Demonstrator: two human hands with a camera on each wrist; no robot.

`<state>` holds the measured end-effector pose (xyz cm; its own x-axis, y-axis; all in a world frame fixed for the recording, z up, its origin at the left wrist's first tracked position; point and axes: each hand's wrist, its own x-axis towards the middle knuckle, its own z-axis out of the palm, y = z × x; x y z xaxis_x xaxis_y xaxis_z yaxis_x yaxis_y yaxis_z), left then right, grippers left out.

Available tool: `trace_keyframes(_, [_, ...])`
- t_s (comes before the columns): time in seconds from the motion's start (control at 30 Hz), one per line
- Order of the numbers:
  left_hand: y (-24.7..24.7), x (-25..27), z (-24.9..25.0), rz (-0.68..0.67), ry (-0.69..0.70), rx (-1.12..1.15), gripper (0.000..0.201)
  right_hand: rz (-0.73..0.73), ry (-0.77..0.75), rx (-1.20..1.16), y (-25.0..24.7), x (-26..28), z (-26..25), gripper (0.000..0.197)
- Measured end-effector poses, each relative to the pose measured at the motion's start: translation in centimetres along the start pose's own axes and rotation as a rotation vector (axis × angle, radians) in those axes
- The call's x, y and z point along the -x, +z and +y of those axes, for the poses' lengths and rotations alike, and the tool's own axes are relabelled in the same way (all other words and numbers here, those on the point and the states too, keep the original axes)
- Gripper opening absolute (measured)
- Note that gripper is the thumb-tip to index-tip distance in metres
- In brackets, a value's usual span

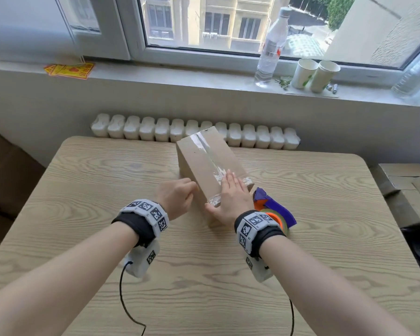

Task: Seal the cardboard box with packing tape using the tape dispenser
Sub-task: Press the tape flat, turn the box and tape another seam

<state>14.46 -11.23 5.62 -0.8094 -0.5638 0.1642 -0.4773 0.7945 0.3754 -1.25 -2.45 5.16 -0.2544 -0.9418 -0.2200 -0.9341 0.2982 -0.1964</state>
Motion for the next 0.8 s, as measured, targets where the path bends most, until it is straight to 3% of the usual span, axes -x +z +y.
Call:
trace_keyframes(0.07, [0.0, -0.3, -0.3, 0.001, 0.062, -0.074, 0.05, -0.05, -0.063, -0.022, -0.5, 0.0, 0.8, 0.095])
trace_keyframes(0.23, [1.6, -1.1, -1.0, -0.33, 0.012, -0.203, 0.074, -0.08, -0.157, 0.036, -1.4, 0.2, 2.6, 0.087])
trace_keyframes(0.43, [1.9, -0.5, -2.4, -0.349, 0.011, -0.288, 0.092, -0.126, -0.217, 0.064, -0.8, 0.0, 3.7, 0.081])
trace_keyframes(0.53, [0.7, 0.1, -4.1, -0.375, -0.031, -0.272, 0.092, -0.129, -0.24, 0.069, -1.0, -0.4, 4.4, 0.081])
trace_keyframes(0.6, [0.1, 0.4, -4.9, -0.389, -0.036, -0.244, 0.087, -0.136, -0.253, 0.086, -1.1, -0.8, 4.7, 0.081])
trace_keyframes(0.7, [-0.9, 0.9, -5.0, -0.318, -0.048, -0.188, 0.052, -0.155, -0.241, 0.079, -1.3, -1.4, 5.8, 0.081])
trace_keyframes(0.8, [-1.5, 1.4, -4.8, -0.284, -0.047, -0.18, 0.073, -0.176, -0.185, 0.069, -2.3, -1.8, 6.8, 0.081])
